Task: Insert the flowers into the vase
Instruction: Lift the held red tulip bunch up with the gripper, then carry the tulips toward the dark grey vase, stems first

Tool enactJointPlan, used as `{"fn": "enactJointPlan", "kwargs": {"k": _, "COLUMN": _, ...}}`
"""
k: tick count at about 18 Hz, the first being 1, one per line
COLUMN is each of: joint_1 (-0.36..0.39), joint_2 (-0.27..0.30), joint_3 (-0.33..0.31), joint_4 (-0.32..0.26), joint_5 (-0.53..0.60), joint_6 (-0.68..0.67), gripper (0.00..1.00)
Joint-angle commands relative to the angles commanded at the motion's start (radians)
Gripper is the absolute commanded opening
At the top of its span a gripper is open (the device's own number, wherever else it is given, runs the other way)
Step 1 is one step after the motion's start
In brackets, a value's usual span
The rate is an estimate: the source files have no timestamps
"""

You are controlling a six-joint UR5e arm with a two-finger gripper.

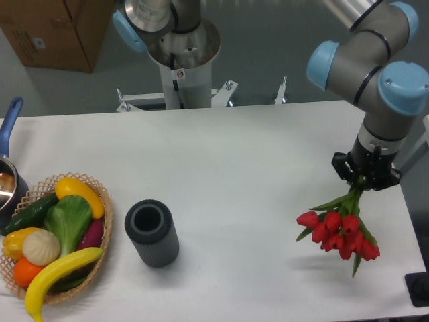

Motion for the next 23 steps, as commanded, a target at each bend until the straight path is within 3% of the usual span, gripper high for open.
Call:
{"fn": "enactJointPlan", "kwargs": {"k": 7, "joint_1": -0.014, "joint_2": 0.035, "joint_3": -0.011, "joint_4": 0.002, "joint_5": -0.096, "joint_6": -0.014, "gripper": 0.00}}
{"fn": "enactJointPlan", "kwargs": {"k": 10, "joint_1": -0.015, "joint_2": 0.051, "joint_3": -0.021, "joint_4": 0.009, "joint_5": -0.245, "joint_6": -0.034, "gripper": 0.00}}
{"fn": "enactJointPlan", "kwargs": {"k": 13, "joint_1": -0.017, "joint_2": 0.064, "joint_3": -0.028, "joint_4": 0.027, "joint_5": -0.439, "joint_6": -0.136, "gripper": 0.00}}
{"fn": "enactJointPlan", "kwargs": {"k": 15, "joint_1": -0.017, "joint_2": 0.075, "joint_3": -0.049, "joint_4": 0.078, "joint_5": -0.585, "joint_6": -0.211, "gripper": 0.00}}
{"fn": "enactJointPlan", "kwargs": {"k": 19, "joint_1": -0.021, "joint_2": 0.103, "joint_3": -0.144, "joint_4": 0.265, "joint_5": -0.912, "joint_6": -0.252, "gripper": 0.00}}
{"fn": "enactJointPlan", "kwargs": {"k": 23, "joint_1": -0.055, "joint_2": 0.130, "joint_3": -0.187, "joint_4": 0.328, "joint_5": -1.127, "joint_6": -0.242, "gripper": 0.00}}
